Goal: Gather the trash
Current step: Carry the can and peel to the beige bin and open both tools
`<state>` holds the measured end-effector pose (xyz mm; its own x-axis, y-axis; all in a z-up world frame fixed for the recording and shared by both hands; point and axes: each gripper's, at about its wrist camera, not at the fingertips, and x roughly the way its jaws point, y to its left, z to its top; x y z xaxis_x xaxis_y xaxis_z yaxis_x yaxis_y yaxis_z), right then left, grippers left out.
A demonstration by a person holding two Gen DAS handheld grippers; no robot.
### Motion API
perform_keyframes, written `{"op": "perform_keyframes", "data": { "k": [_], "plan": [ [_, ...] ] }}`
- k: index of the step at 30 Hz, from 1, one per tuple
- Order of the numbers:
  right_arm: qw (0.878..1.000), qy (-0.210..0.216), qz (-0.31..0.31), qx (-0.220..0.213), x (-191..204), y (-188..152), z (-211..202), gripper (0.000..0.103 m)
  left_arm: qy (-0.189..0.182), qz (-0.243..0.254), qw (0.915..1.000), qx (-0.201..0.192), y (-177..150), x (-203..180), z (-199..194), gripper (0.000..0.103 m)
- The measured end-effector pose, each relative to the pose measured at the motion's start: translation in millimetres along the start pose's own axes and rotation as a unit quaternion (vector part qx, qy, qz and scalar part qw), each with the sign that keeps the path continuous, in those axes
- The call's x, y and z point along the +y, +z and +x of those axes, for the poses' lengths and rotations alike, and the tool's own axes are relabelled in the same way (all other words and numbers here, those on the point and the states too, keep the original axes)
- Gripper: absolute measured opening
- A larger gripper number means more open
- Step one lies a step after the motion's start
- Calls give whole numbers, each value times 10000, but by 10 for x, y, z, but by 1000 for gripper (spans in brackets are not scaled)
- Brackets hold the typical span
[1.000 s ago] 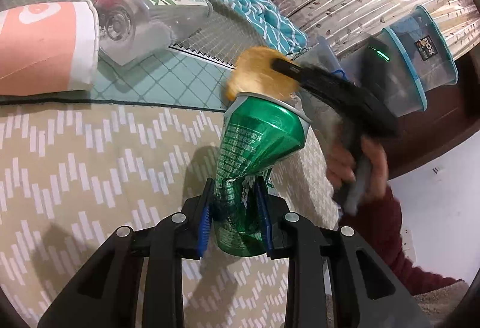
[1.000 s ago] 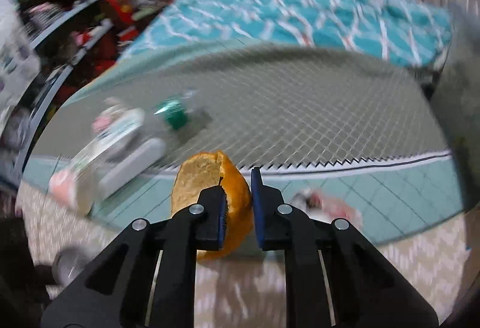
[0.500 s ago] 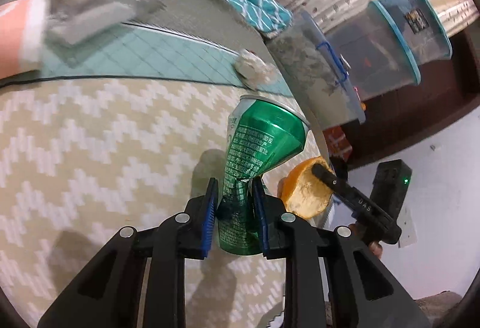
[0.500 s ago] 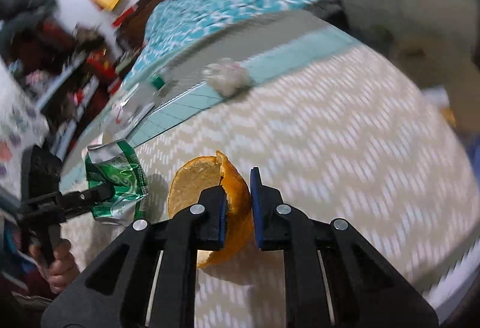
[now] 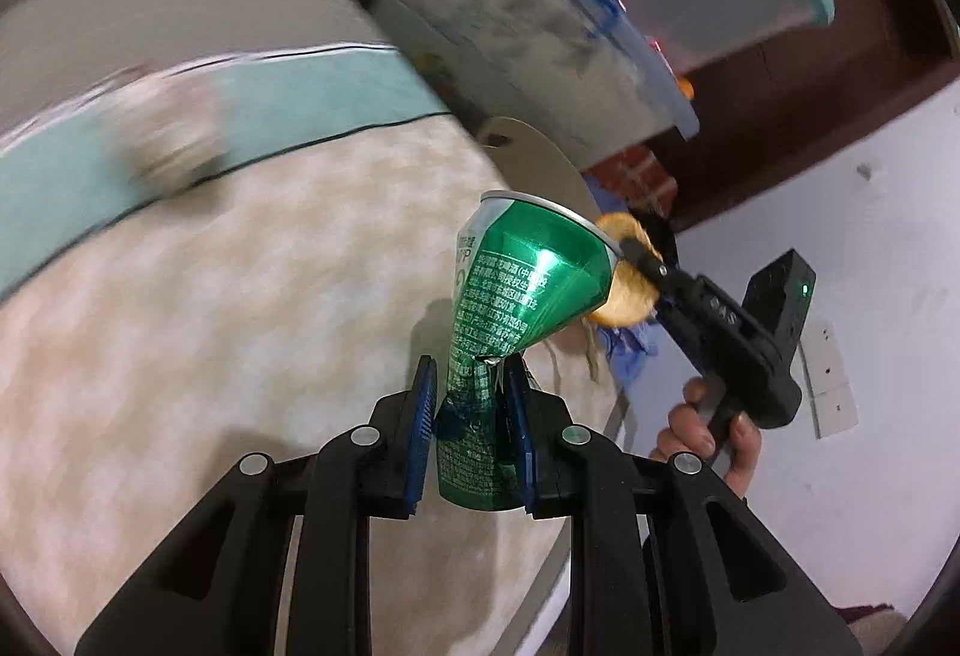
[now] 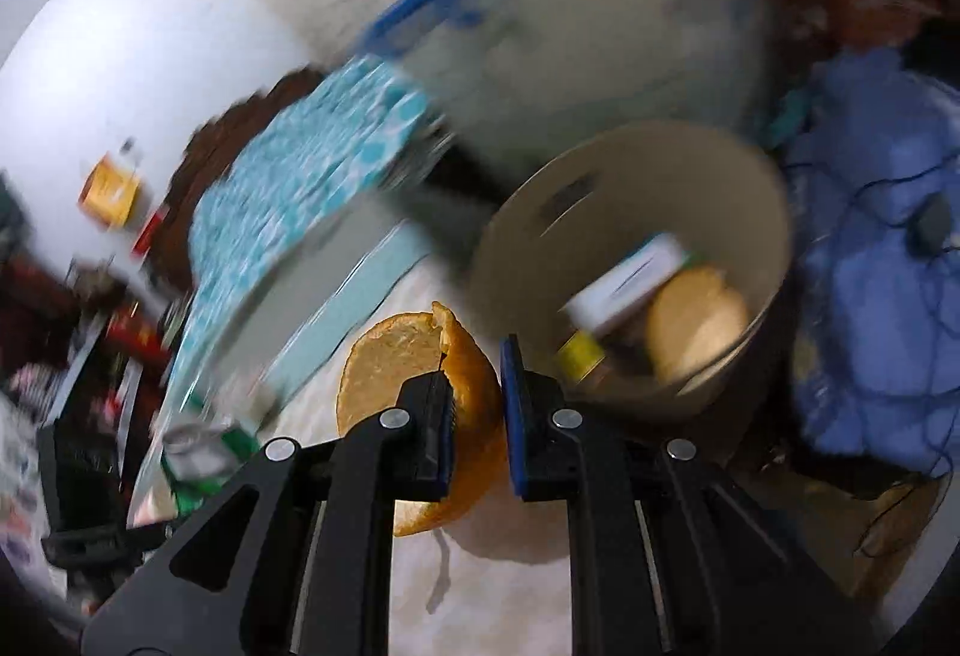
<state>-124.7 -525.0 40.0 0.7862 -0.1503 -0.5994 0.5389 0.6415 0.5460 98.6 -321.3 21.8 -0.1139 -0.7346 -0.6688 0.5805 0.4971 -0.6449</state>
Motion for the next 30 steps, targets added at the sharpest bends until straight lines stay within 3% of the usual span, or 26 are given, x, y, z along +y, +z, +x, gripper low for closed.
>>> {"op": "perform_keyframes", "data": {
  "k": [4, 8, 9, 10, 11, 12, 13, 17, 21, 27, 30],
  "plan": [
    [9987, -317, 385, -136, -351, 342, 140, 16, 80, 454, 9987, 232, 466, -463, 578, 21],
    [9977, -518, 424, -85, -489, 464, 292, 22, 214, 682, 9970, 302, 838, -774, 1073, 23],
    [9976, -540, 421, -28, -512, 468, 332, 24, 271, 668, 9969, 327, 891, -805, 1168, 42],
    [9979, -464, 458, 22, -532, 467, 355, 35, 439, 596, 9967, 341, 950, -825, 1272, 57],
    [9979, -421, 496, -24, -540, 449, 337, 60, 576, 519, 9966, 272, 976, -825, 1318, 70],
    [9974, -454, 500, -236, -530, 424, 267, 71, 596, 496, 9968, 215, 982, -823, 1331, 70],
    [9969, -542, 388, -420, -492, 404, 195, 73, 563, 503, 9969, 221, 975, -827, 1339, 70],
    [9962, -583, 131, -629, -340, 343, 48, 70, 463, 558, 9973, 104, 826, -775, 1101, 70],
    [9976, -320, -132, -602, -29, 223, 15, 69, 420, 674, 9968, -110, 543, -702, 678, 70],
    [9962, 208, -847, -51, 697, -100, 270, 68, 720, 489, 9956, -360, -151, -210, -68, 70],
    [9924, 433, -1115, 274, 1060, -315, 442, 69, 1122, 249, 9919, -543, -589, 160, -523, 70]
  ]
}}
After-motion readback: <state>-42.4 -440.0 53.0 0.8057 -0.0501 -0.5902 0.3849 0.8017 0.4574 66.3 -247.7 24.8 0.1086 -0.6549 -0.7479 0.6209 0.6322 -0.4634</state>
